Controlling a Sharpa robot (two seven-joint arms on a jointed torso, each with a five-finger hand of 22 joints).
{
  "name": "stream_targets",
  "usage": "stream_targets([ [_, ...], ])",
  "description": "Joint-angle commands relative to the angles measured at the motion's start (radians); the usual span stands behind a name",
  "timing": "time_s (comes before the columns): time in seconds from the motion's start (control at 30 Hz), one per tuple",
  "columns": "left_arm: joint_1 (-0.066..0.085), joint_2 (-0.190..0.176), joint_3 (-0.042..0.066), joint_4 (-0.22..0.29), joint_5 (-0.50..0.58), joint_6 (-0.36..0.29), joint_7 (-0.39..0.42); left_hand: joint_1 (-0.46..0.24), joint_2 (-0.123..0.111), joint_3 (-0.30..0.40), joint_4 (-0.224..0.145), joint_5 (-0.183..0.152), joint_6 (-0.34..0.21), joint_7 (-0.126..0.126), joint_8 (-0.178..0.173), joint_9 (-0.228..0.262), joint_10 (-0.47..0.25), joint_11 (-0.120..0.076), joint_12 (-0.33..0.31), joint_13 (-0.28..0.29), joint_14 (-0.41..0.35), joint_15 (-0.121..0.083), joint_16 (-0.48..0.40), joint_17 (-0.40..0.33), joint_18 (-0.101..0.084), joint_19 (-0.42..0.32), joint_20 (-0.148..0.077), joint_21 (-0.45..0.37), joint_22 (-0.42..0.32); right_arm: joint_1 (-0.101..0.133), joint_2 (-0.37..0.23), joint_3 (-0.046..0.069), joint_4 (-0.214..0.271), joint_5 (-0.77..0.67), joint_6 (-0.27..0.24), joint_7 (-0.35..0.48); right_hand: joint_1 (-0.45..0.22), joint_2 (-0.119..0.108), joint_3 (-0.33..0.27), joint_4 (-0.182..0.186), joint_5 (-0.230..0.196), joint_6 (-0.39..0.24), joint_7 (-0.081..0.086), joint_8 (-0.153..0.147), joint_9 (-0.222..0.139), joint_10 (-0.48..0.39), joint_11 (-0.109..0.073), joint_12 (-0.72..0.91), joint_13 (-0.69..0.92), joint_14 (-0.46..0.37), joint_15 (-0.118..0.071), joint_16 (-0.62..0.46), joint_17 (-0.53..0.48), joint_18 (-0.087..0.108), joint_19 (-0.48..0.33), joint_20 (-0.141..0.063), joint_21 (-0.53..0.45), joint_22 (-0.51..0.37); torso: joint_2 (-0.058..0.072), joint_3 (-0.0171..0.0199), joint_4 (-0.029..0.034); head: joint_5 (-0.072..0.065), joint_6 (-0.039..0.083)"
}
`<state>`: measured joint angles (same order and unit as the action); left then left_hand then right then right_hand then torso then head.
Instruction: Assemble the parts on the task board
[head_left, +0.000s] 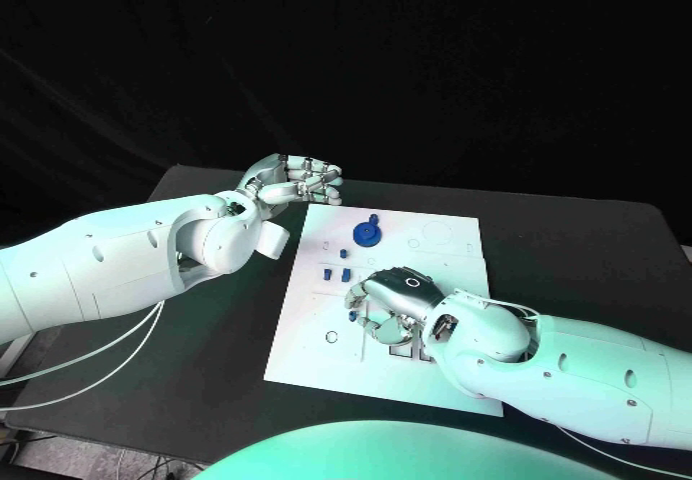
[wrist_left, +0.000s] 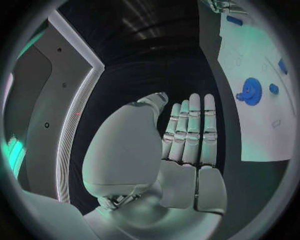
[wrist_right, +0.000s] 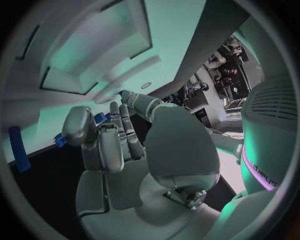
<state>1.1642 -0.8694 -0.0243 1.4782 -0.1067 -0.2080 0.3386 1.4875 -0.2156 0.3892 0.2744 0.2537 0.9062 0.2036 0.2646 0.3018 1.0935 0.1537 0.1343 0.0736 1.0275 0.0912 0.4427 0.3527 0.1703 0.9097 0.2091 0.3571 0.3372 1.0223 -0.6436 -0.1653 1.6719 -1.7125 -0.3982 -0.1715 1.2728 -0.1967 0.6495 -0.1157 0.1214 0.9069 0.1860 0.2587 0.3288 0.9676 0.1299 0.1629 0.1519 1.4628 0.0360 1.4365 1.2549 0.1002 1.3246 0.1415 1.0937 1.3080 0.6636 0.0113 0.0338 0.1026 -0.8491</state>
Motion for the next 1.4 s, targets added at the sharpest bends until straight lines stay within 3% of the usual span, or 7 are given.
stream_targets([
  [0.03,0.000,0.000,0.001,0.001,0.005,0.018,0.002,0.009,0.005,0.001,-0.004,0.003,-0.002,0.005,-0.005,-0.001,-0.008,-0.002,-0.005,0.000,-0.001,0.008,-0.006,0.001,0.010,0.007,0.003,-0.004,-0.002,0.005,-0.021,0.000,0.021,-0.011,-0.023,-0.002,-0.002,-0.008,-0.010,0.001,-0.002,-0.009,0.001,-0.005,-0.001,-0.011,0.000,0.007,-0.001,0.033,0.007,-0.003,0.000,0.007,-0.005,-0.001,-0.004,0.008,0.000,-0.0001,-0.0001,-0.003,0.003],
  [0.23,0.000,-0.003,0.001,0.000,0.005,0.020,0.001,0.009,0.005,0.001,-0.004,0.003,-0.002,0.005,-0.005,-0.001,-0.008,-0.002,-0.005,0.000,-0.001,0.008,-0.006,0.001,0.010,0.007,0.003,-0.004,-0.002,0.024,-0.080,0.006,0.067,0.027,-0.060,0.003,-0.005,0.000,-0.014,0.007,0.011,-0.003,-0.001,-0.001,0.000,-0.002,-0.003,0.035,0.003,0.038,0.005,0.004,0.011,0.004,0.007,-0.001,0.008,0.014,0.000,0.0002,-0.0004,-0.010,0.008],
  [0.43,0.000,-0.006,0.000,0.000,0.005,0.022,0.001,0.009,0.005,0.001,-0.004,0.003,-0.002,0.005,-0.005,-0.001,-0.009,-0.002,-0.006,0.000,-0.002,0.008,-0.007,0.002,0.010,0.007,0.003,-0.004,-0.002,0.073,-0.178,0.019,0.128,0.154,-0.074,0.017,-0.023,0.006,-0.018,0.028,0.035,-0.002,0.001,-0.001,0.000,0.066,-0.013,0.089,0.006,0.046,-0.003,0.015,0.032,-0.008,0.045,-0.007,0.061,0.042,-0.001,0.0001,-0.0015,-0.019,0.017],
  [0.77,0.000,-0.007,-0.002,0.001,0.005,0.029,0.001,0.009,0.005,0.001,-0.005,0.003,-0.001,0.005,-0.005,-0.001,-0.009,-0.001,-0.006,0.000,-0.002,0.008,-0.008,0.002,0.010,0.007,0.004,-0.005,-0.002,0.162,-0.293,0.025,0.127,0.197,0.060,-0.006,-0.080,-0.037,-0.092,0.082,0.012,0.009,-0.012,-0.004,-0.001,0.133,-0.028,0.105,0.004,0.057,-0.013,0.037,0.072,-0.017,0.069,-0.015,0.097,0.064,-0.003,-0.0018,-0.0027,-0.053,0.042],
  [0.97,-0.001,-0.005,-0.002,0.000,0.014,0.036,0.000,0.012,0.006,0.002,-0.006,0.003,-0.002,0.005,-0.005,-0.001,-0.012,-0.001,-0.007,-0.001,-0.002,0.009,-0.010,0.003,0.010,0.007,0.004,-0.006,-0.003,0.172,-0.305,0.025,0.098,0.137,0.132,-0.026,-0.080,-0.054,-0.172,0.112,-0.007,-0.008,-0.007,-0.025,-0.008,0.077,-0.018,0.073,-0.011,0.053,-0.005,0.033,0.063,-0.011,0.053,-0.013,0.061,0.049,-0.004,-0.0006,-0.0014,-0.054,0.043],
  [1.13,-0.002,-0.003,-0.003,-0.001,0.019,0.042,-0.002,0.012,0.006,0.002,-0.006,0.003,-0.002,0.005,-0.005,-0.001,-0.012,-0.001,-0.007,-0.001,-0.003,0.009,-0.011,0.003,0.010,0.007,0.004,-0.006,-0.003,0.171,-0.296,0.023,0.083,0.108,0.171,-0.037,-0.038,-0.029,-0.301,0.146,-0.002,-0.029,0.005,-0.045,-0.015,0.042,-0.007,0.077,-0.017,0.050,0.003,0.030,0.054,-0.007,0.044,-0.003,0.035,0.040,-0.003,-0.0019,-0.0008,-0.052,0.042],
  [1.4,-0.002,-0.004,-0.003,-0.001,0.021,0.046,-0.004,0.012,0.006,0.002,-0.006,0.003,-0.004,0.006,-0.006,-0.002,-0.015,0.000,-0.008,-0.001,-0.004,0.010,-0.013,0.004,0.009,0.006,0.004,-0.008,-0.004,0.158,-0.269,0.018,0.061,0.093,0.195,-0.042,-0.005,-0.007,-0.338,0.157,0.001,-0.023,0.005,-0.047,-0.017,0.040,-0.007,0.086,-0.019,0.050,0.003,0.031,0.056,-0.008,0.048,-0.002,0.038,0.044,-0.002,-0.0014,-0.0011,-0.048,0.040],
])
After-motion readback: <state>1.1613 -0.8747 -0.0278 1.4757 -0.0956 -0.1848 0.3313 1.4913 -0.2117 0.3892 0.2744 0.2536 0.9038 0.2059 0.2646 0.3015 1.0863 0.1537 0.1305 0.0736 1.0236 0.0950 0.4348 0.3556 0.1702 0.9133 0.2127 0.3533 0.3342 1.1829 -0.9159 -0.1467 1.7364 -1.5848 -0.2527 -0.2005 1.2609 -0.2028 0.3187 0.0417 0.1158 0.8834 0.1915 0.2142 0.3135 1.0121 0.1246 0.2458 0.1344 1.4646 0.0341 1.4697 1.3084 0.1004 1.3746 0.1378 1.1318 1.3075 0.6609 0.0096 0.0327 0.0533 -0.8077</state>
